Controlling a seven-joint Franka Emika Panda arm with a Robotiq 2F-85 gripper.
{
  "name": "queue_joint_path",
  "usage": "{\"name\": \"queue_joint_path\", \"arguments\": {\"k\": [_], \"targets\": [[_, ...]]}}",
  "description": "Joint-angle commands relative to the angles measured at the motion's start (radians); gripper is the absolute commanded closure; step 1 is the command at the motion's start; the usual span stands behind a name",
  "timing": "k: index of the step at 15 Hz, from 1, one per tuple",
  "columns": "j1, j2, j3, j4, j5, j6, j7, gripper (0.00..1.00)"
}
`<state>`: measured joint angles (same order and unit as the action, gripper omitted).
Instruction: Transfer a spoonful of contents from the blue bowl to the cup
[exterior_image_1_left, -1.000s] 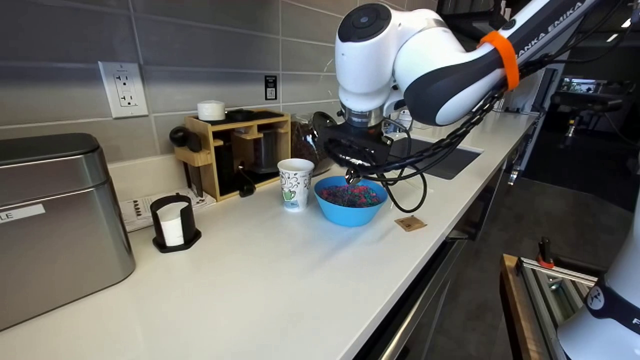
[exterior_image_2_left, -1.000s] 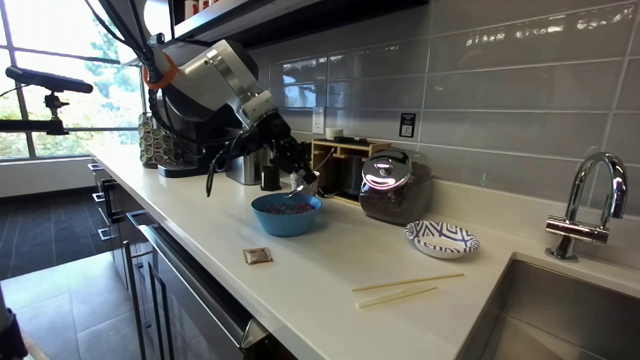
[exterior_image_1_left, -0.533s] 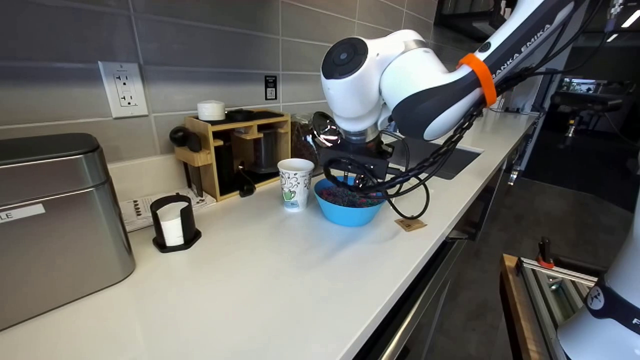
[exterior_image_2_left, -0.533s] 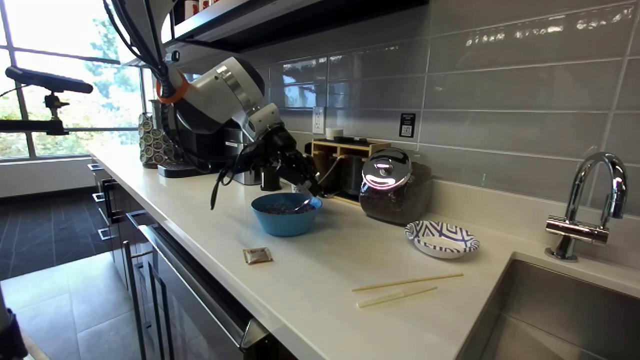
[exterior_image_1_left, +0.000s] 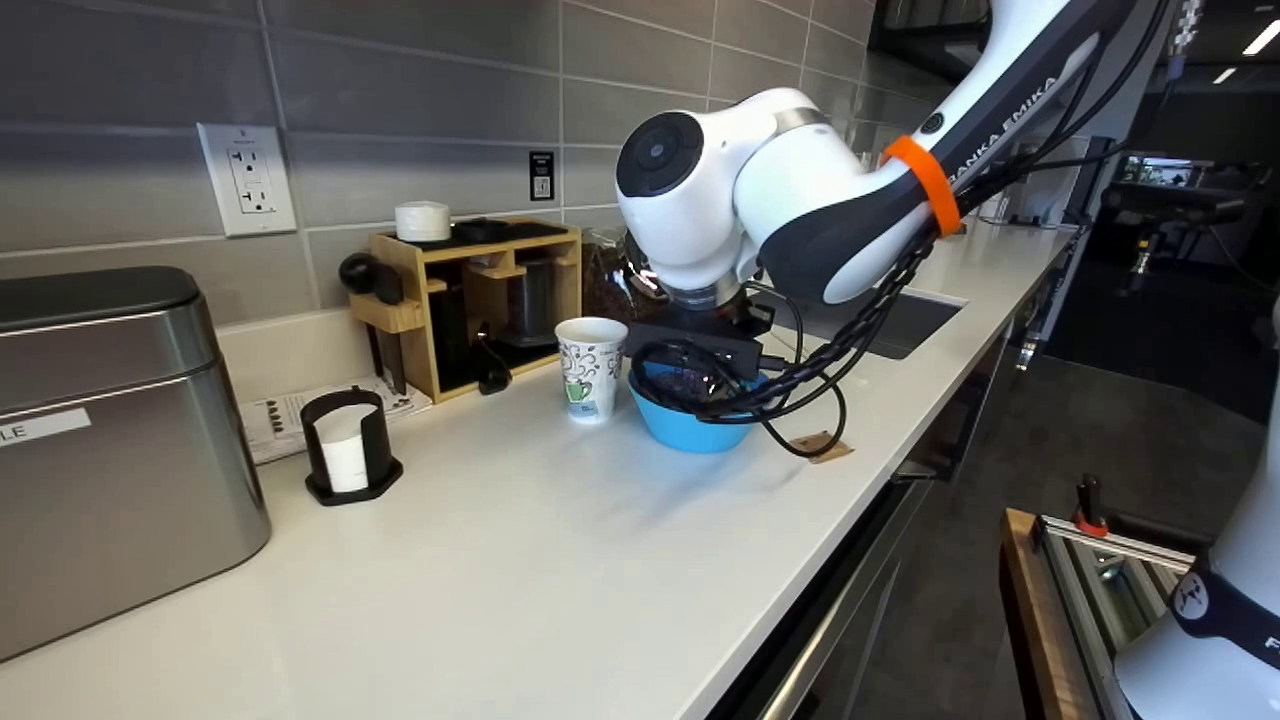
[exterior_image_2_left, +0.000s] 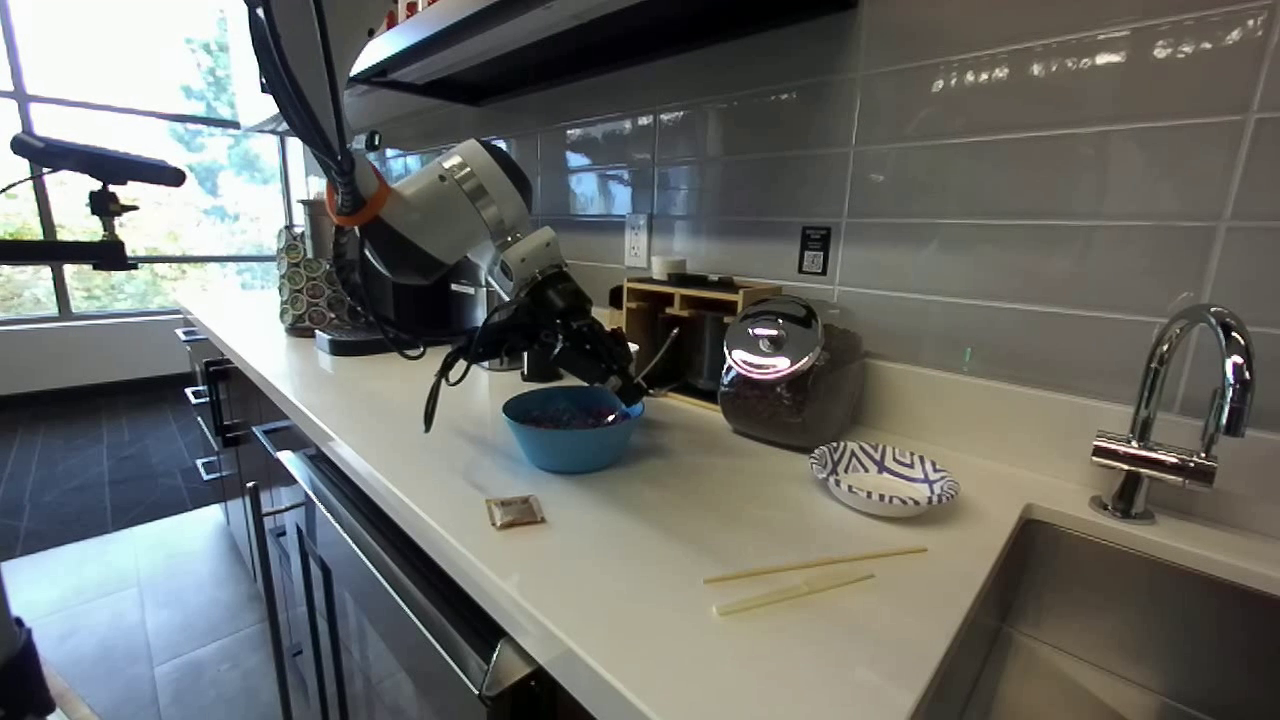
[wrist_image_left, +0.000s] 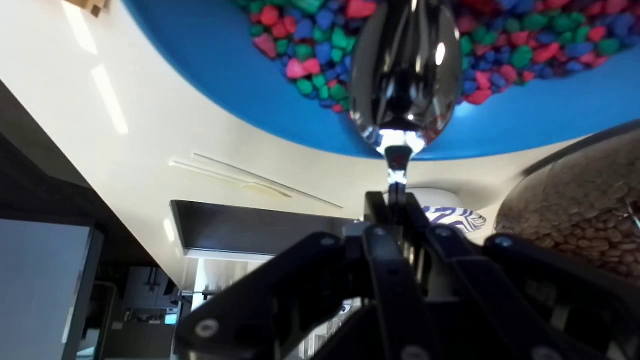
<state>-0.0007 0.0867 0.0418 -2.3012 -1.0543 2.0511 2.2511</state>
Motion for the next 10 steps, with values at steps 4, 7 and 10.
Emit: {"name": "queue_joint_path", "arguments": {"k": [4, 7, 10], "targets": [[0.035, 0.088, -0.001, 0.075, 0.019, -0.023, 0.009, 0.98], [0.039, 0.108, -0.001, 0.091, 0.044, -0.013, 0.0, 0.98], [0.042, 0.121, -0.001, 0.102, 0.074, -0.008, -0.006, 0.98]]}}
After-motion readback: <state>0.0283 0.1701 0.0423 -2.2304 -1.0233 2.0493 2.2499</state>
